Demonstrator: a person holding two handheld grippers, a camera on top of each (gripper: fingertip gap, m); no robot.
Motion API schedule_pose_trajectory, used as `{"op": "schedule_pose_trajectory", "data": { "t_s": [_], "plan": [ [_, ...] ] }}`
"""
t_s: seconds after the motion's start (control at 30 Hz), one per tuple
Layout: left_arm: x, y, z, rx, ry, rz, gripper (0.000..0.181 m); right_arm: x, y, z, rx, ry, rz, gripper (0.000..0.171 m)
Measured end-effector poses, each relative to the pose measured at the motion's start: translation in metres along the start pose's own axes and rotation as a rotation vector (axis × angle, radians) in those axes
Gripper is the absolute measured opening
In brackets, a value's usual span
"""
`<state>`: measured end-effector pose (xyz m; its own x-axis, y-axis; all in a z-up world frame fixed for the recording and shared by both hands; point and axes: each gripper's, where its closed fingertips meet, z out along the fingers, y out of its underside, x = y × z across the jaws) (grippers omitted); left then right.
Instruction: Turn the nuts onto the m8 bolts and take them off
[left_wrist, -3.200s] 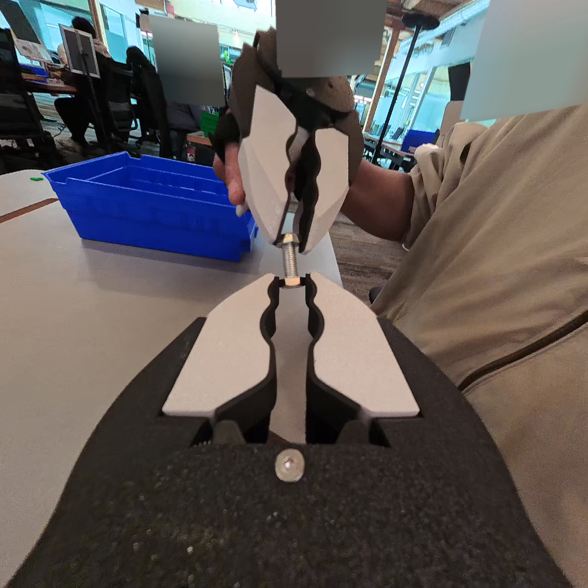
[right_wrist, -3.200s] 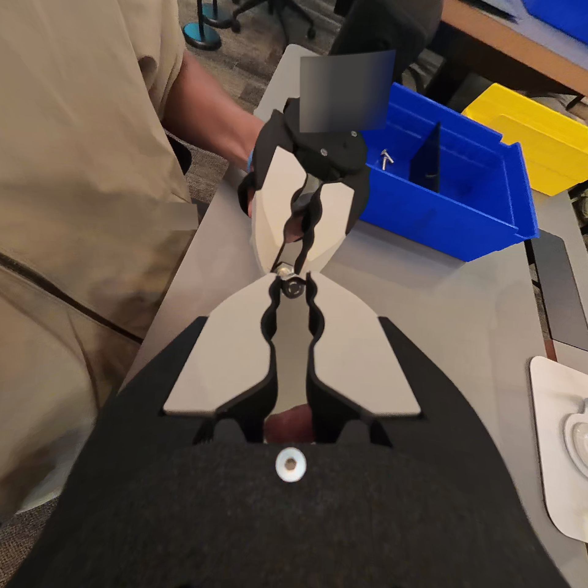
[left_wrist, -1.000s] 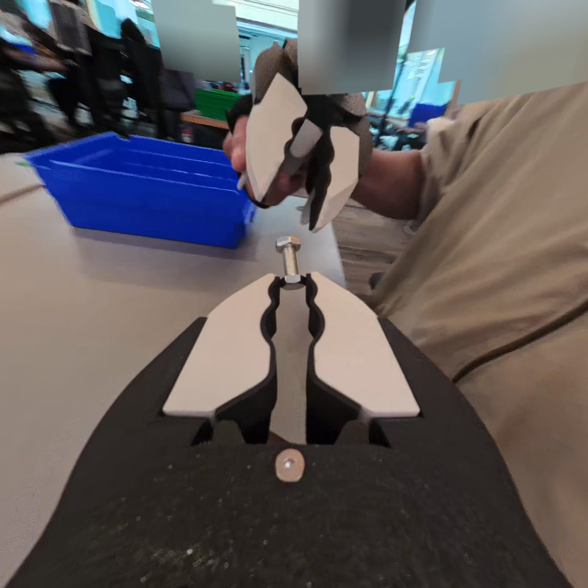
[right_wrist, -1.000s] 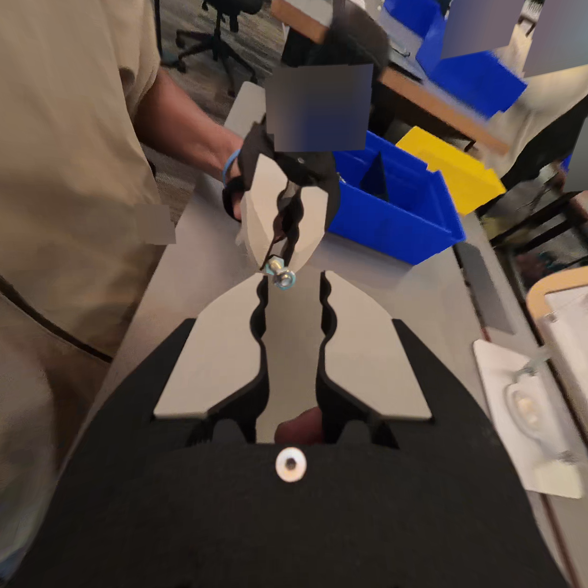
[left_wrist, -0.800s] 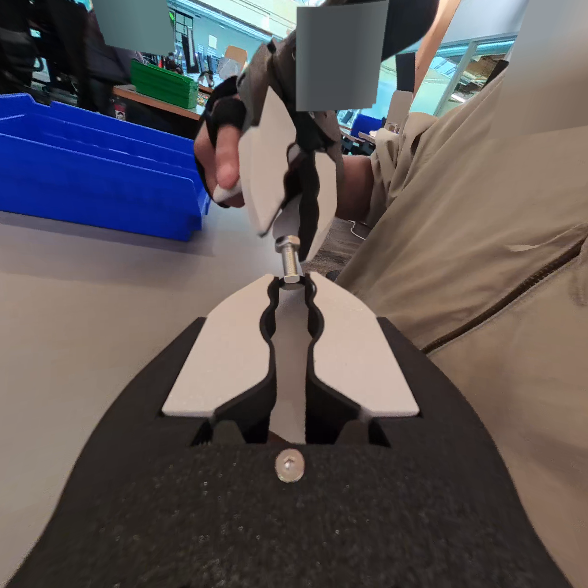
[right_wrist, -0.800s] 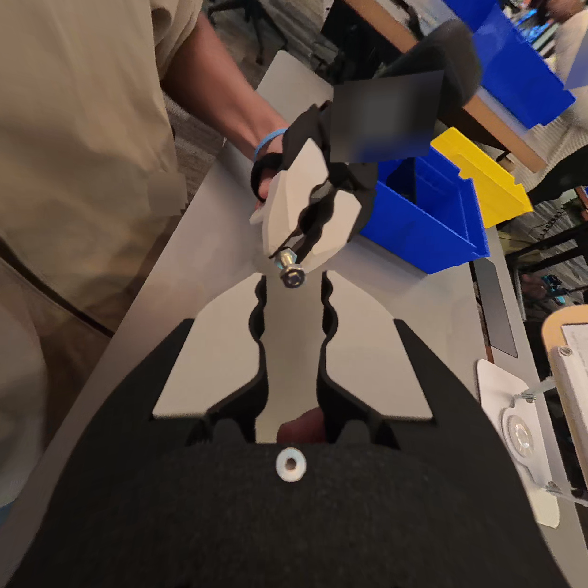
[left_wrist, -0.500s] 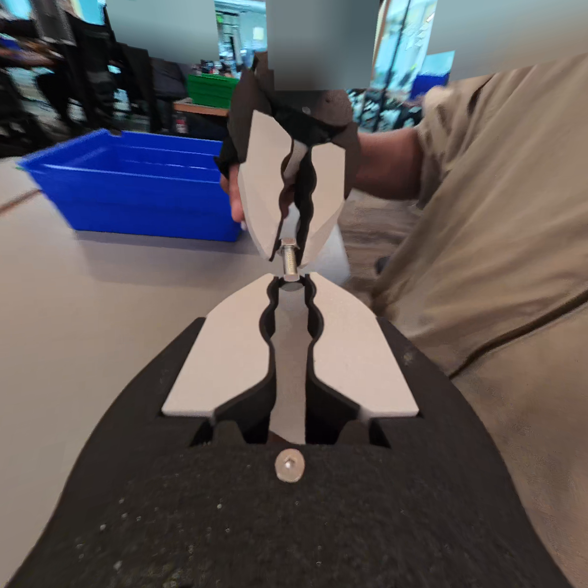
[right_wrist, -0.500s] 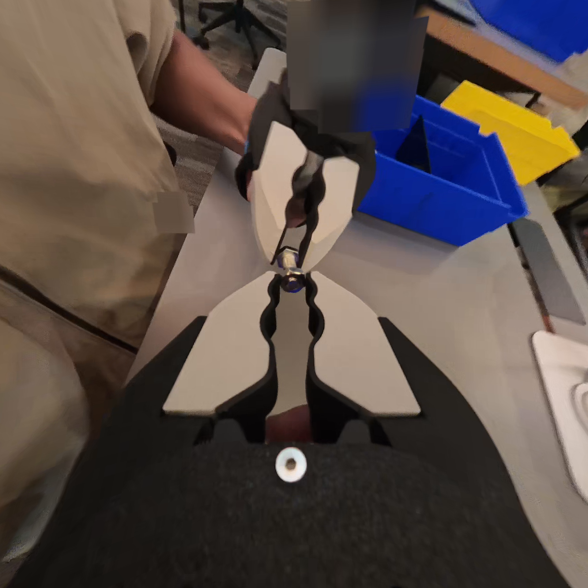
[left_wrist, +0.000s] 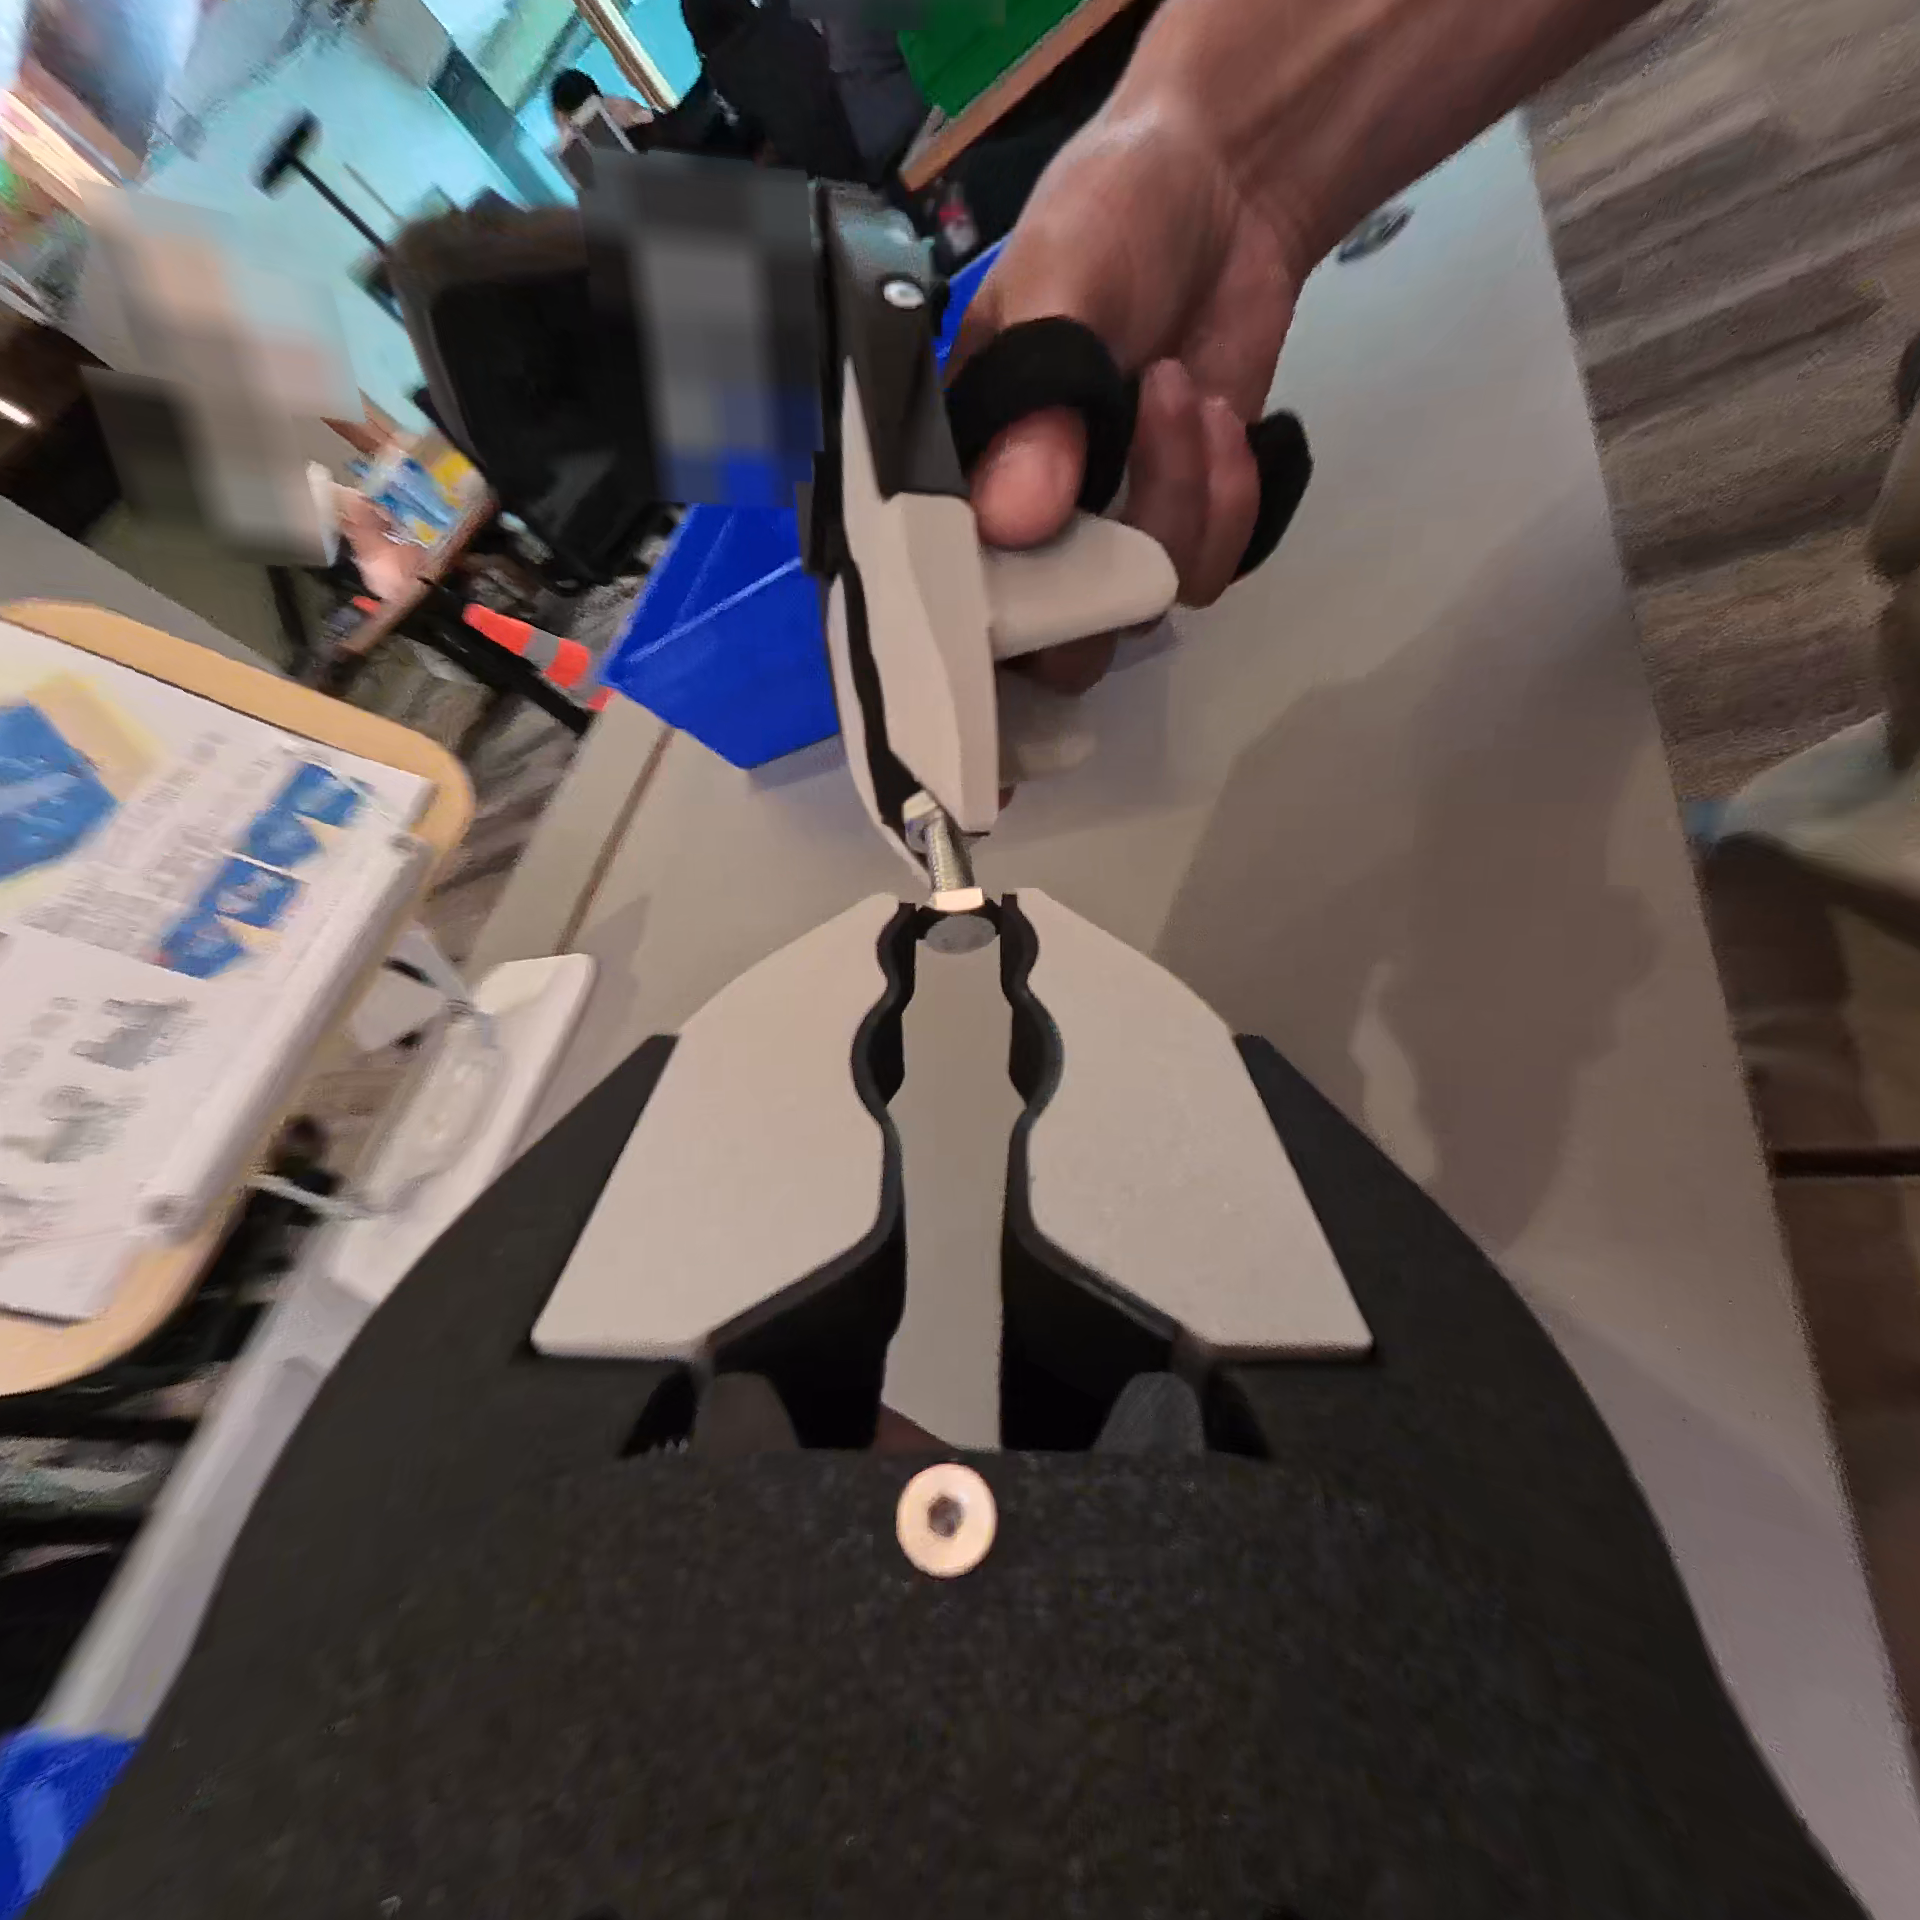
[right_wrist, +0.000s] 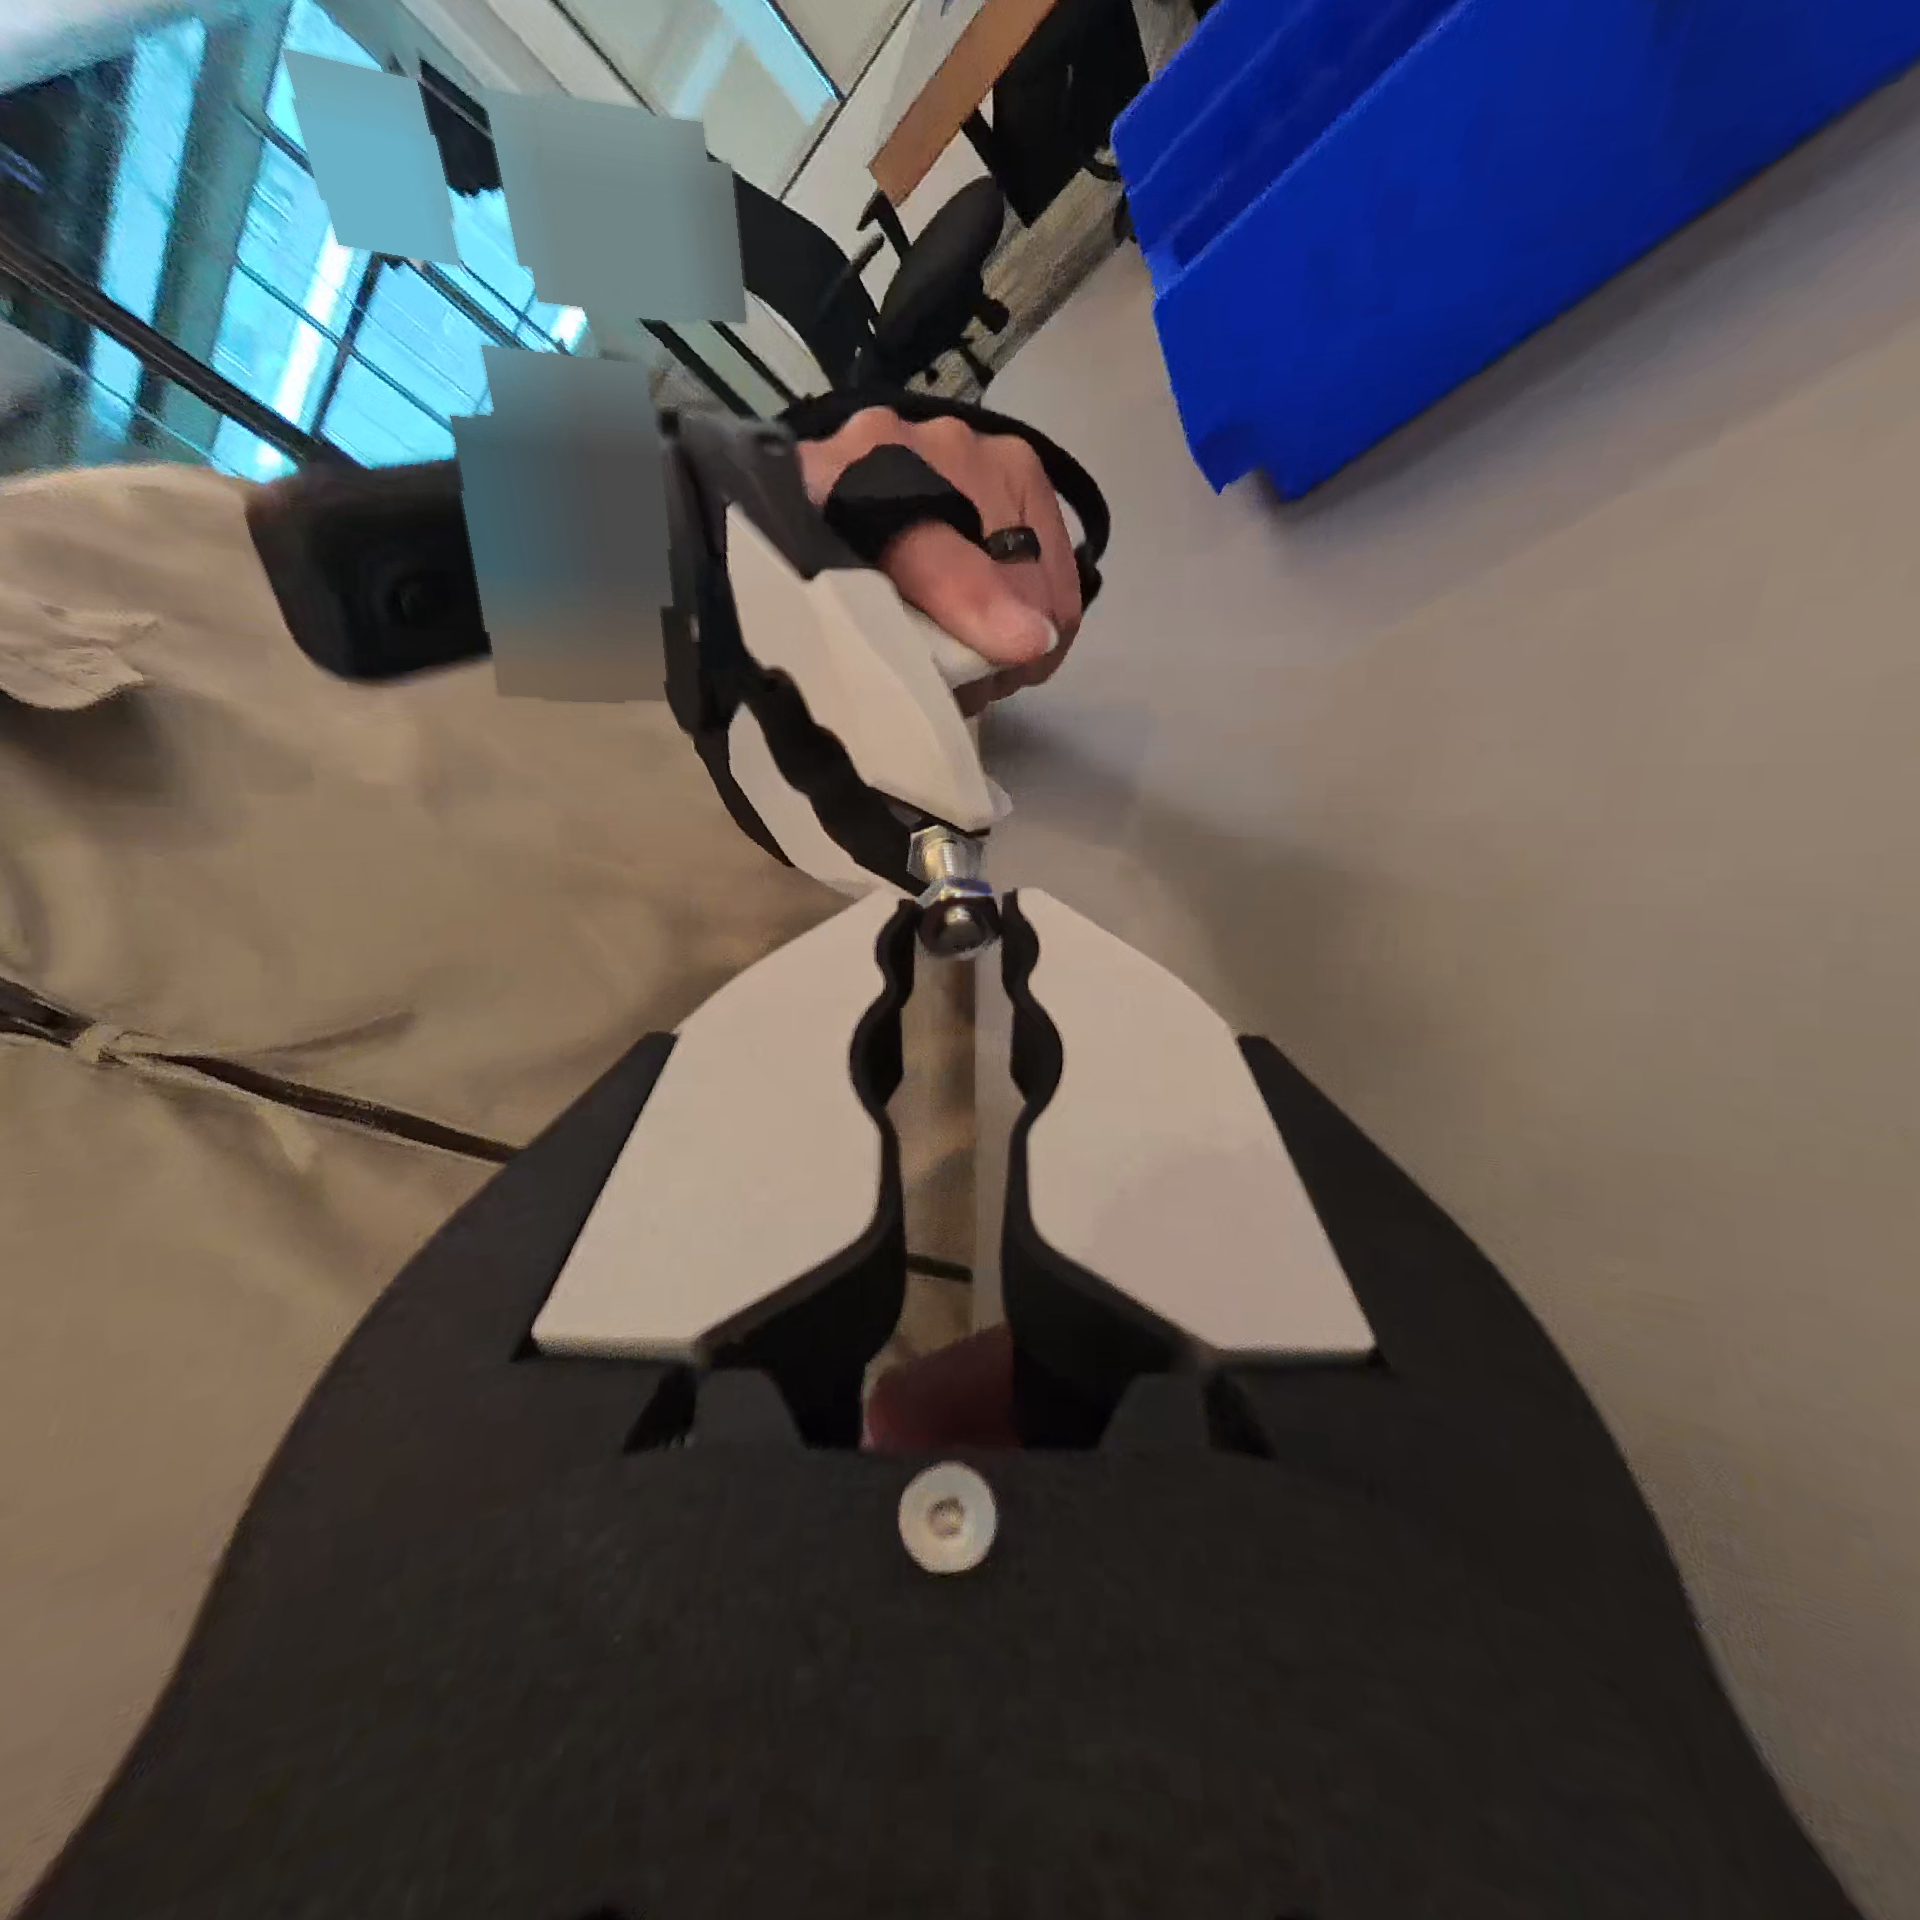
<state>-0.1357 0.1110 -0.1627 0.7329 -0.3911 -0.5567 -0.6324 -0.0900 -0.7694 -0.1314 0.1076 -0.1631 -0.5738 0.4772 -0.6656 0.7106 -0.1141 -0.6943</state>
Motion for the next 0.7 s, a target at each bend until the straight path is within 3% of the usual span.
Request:
{"op": "schedule_pose_trajectory", "data": {
  "t_s": [0.23, 0.37, 0.5, 0.6, 0.63, 0.7],
  "plan": [
    [0.003, -0.001, -0.008, 0.191, 0.271, -0.481, 0.015, -0.007, -0.010, -0.012, -0.037, 0.284, -0.621, 0.040],
    [0.003, -0.008, -0.014, 0.306, 0.455, -0.707, 0.015, -0.020, -0.020, -0.010, -0.045, 0.444, -1.082, 0.033],
    [0.006, -0.016, -0.023, 0.386, 0.630, -0.830, 0.015, -0.020, -0.015, -0.001, -0.112, 0.435, -1.175, 0.038],
    [0.011, -0.018, -0.026, 0.394, 0.705, -0.839, 0.015, -0.022, -0.011, 0.003, -0.130, 0.401, -1.193, 0.028],
    [0.011, -0.020, -0.027, 0.400, 0.708, -0.830, 0.015, -0.024, -0.011, 0.004, -0.128, 0.394, -1.208, 0.017],
    [0.014, -0.021, -0.028, 0.396, 0.719, -0.819, 0.015, -0.026, -0.011, 0.004, -0.134, 0.372, -1.184, 0.015]
  ]
}}
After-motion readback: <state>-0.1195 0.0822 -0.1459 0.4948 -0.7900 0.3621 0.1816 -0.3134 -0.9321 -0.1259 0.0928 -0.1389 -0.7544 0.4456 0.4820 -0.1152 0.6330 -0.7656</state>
